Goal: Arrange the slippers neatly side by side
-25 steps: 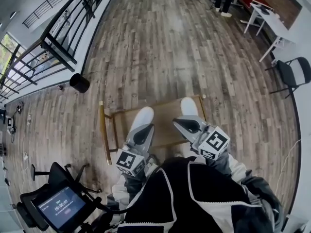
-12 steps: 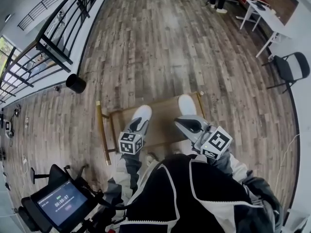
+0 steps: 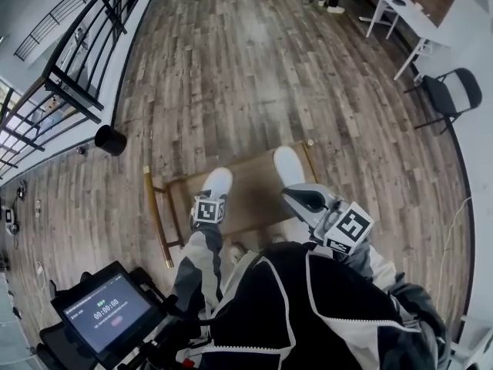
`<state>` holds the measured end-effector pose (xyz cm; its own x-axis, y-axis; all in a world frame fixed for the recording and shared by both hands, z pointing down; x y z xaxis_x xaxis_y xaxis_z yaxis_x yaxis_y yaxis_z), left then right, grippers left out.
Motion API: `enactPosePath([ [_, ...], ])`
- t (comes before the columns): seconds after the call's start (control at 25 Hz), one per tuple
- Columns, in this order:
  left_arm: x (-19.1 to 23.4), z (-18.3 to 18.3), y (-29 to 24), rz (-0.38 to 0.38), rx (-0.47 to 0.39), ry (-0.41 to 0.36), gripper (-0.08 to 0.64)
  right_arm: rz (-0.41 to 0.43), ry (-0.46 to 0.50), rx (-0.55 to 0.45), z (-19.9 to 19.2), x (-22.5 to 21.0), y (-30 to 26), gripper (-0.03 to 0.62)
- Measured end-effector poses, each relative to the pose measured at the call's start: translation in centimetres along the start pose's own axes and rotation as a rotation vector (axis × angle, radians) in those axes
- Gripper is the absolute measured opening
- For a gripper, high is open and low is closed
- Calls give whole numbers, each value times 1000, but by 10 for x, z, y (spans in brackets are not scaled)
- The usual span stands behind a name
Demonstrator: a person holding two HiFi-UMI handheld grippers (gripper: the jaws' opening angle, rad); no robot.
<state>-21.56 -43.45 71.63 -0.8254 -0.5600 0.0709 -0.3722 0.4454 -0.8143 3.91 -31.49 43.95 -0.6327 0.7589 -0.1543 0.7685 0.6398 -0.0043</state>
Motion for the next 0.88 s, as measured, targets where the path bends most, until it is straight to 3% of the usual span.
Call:
enactPosePath([
  [0.12,7,-11,-5,13,63,-50,236,-23,2,8,2,11,9,5],
  [0.32,18,-32,-15,1,103,-36,225,-65,10,25,-9,25,16,5],
  [0.36,19,-34,-19,-3,105,-49,204,-73,11,30,-10,25,18,5],
  [0.48,21,-33,-29,-3,107,-57,24,-89,6,45,-12,14,23,5],
  [0.64,19,-23,-27,-6,47,7,23,-99,-2,53,-14,2,26,5],
  [0.88,5,1,-16,-37,-63,26,25,-52,-5,52,-13,-15,19,5],
])
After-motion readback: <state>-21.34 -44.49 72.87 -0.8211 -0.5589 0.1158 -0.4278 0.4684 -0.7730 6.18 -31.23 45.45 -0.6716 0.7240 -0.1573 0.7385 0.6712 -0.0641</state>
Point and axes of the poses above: the fingertips, and each gripper's own axes: y backward along the fingers, x to its left, z out of its top, the point moved 6 cm from there along y, backward along the fingers, and after that the axes turned 3 degrees about -x, right-handed, at the moved point
